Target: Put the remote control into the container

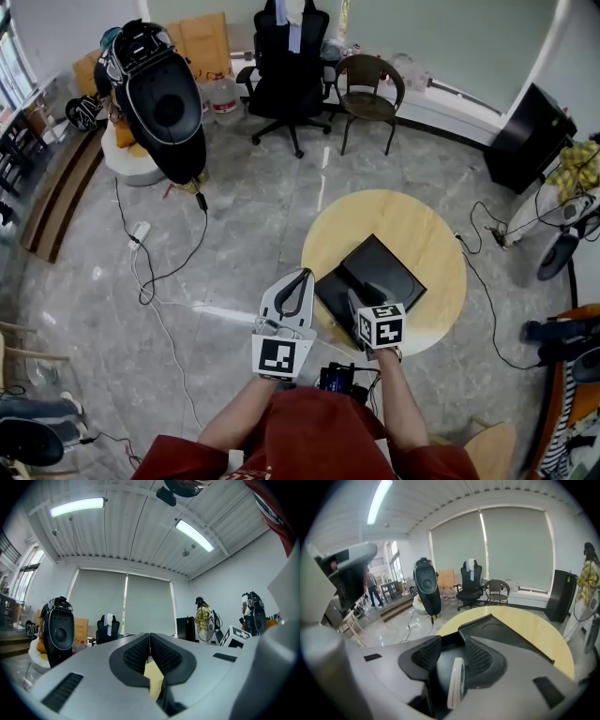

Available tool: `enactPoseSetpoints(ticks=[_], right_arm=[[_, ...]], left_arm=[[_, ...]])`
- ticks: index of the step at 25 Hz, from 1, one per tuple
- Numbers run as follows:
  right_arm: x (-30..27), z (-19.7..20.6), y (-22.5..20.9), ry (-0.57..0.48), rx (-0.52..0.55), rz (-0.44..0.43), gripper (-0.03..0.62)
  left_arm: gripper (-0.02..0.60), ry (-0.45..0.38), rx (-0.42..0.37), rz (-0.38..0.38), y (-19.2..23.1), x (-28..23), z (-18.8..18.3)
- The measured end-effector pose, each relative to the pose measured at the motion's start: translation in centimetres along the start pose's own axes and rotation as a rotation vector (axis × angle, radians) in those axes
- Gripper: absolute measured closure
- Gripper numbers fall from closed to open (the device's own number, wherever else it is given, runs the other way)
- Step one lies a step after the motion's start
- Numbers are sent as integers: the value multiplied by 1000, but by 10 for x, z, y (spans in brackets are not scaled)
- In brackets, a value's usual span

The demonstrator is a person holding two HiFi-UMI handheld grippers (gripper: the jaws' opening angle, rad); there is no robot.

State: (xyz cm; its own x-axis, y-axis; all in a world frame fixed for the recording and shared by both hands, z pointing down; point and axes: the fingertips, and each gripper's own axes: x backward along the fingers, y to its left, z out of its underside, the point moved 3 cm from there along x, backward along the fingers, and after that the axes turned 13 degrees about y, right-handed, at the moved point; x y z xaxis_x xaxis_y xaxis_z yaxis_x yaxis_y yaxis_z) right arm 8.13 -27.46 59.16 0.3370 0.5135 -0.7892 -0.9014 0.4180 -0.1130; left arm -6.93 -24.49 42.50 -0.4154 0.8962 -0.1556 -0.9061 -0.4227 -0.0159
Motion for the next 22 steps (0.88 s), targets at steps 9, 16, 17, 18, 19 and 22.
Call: enactPoseSetpoints(ticks=[9, 16, 17, 18, 19, 22], right_arm=[[75, -41, 4, -268, -9, 10, 439], [136, -59, 19, -486, 3, 44, 439], [143, -60, 20, -511, -1, 50, 439], [151, -61, 20, -534, 2, 61, 439], [157, -61, 21, -556, 8, 75, 439], [175, -63, 24, -620, 20, 100, 439]], left_arm=[[565, -34, 5, 3, 1, -3, -4], [565, -26, 16, 0, 9, 1, -1], [565, -25, 17, 0, 10, 1, -1], [565, -24, 18, 0, 10, 1, -1], [565, -22, 20, 2, 10, 2, 0], [565, -12, 19, 11, 8, 3, 2]])
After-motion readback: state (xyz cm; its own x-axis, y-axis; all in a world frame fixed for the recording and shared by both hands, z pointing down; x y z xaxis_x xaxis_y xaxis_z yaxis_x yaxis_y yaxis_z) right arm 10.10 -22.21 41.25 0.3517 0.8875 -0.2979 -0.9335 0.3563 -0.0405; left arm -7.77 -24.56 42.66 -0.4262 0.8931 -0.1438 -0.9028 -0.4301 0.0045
